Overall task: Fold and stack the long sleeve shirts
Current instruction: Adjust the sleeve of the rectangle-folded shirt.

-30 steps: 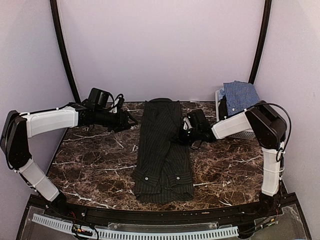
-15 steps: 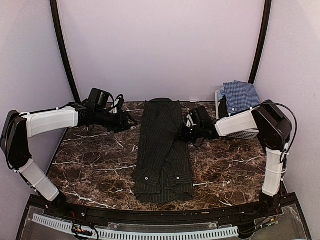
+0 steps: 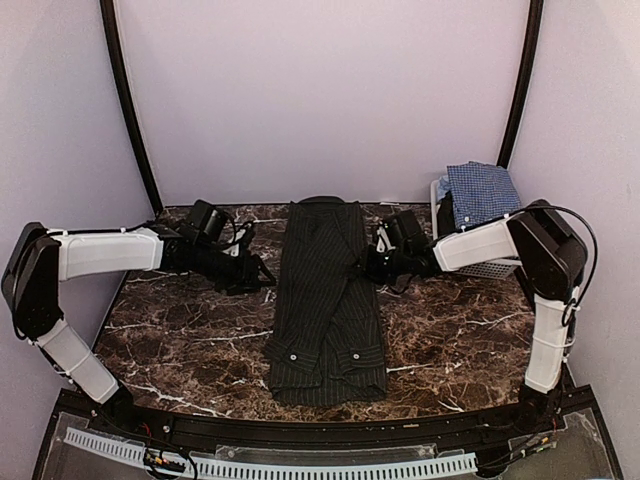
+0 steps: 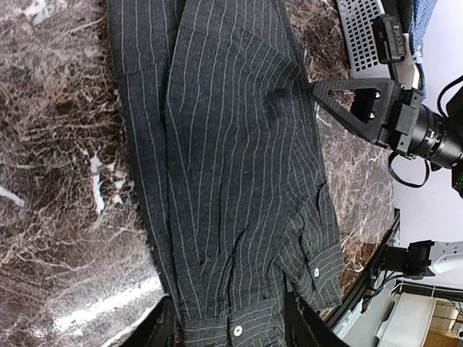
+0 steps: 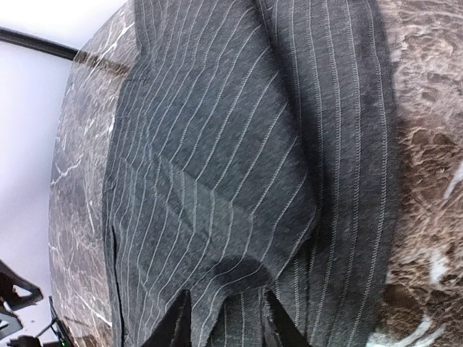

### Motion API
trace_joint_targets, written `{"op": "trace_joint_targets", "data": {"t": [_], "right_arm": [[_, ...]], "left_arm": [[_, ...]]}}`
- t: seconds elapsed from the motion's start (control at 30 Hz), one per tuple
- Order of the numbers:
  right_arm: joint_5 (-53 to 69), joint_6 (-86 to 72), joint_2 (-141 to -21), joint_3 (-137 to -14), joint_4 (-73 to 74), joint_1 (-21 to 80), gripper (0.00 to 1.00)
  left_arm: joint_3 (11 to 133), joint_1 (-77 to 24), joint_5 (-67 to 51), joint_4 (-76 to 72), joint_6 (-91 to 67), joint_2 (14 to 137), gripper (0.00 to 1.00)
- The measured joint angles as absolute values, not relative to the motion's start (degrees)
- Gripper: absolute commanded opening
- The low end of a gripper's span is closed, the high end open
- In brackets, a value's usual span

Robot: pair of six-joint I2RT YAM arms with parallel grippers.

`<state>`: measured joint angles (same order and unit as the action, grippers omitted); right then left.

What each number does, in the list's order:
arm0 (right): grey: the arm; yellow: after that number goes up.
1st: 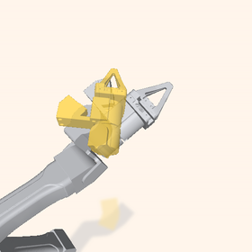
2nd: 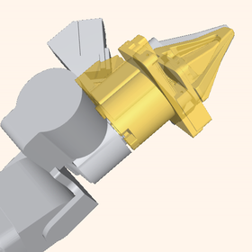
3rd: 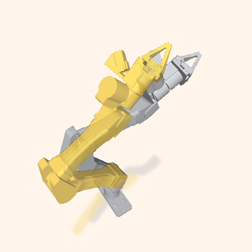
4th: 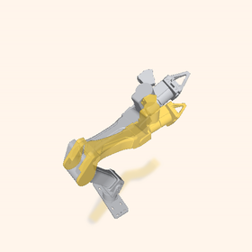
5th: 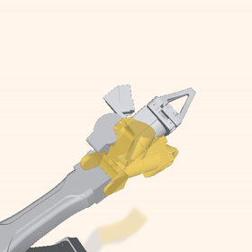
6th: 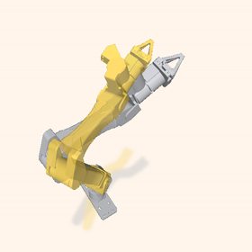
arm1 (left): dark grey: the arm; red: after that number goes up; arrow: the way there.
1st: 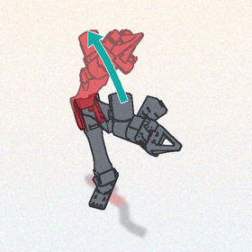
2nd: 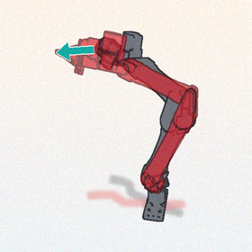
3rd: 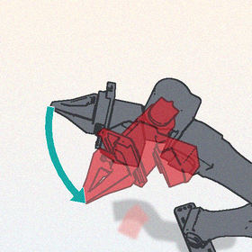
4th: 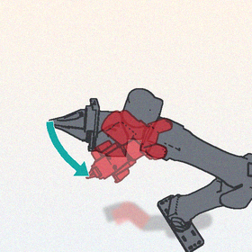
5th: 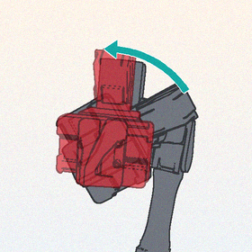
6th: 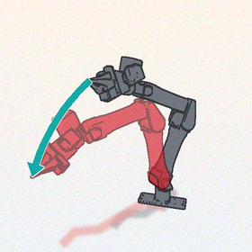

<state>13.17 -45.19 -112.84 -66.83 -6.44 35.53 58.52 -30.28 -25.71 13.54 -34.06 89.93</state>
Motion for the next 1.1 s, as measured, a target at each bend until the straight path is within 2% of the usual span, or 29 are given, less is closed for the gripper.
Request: {"op": "trace_joint_targets", "data": {"t": [0.17, 0.67, 1.0, 1.1], "right_arm": [[14.17, -46.28, -112.49, -65.21, -7.75, 37.19, 0.38], [15.46, -48.53, -113.75, -64.51, -10.55, 39.05, 0.31], [15.42, -48.66, -114.32, -64.93, -10.63, 39.03, 0.16], [15.42, -48.60, -114.32, -65.12, -10.63, 39.03, 0.10]], "left_arm": [[54.87, -30.83, -25.47, 13.54, -34.11, 89.93, 0.50], [48.69, -36.93, -23.11, 13.67, -34.11, 91.74, 0.49], [47.51, -40.58, -23.64, 14.20, -34.52, 92.84, 0.33], [47.51, -41.25, -23.94, 14.79, -34.65, 92.82, 0.24]]}}
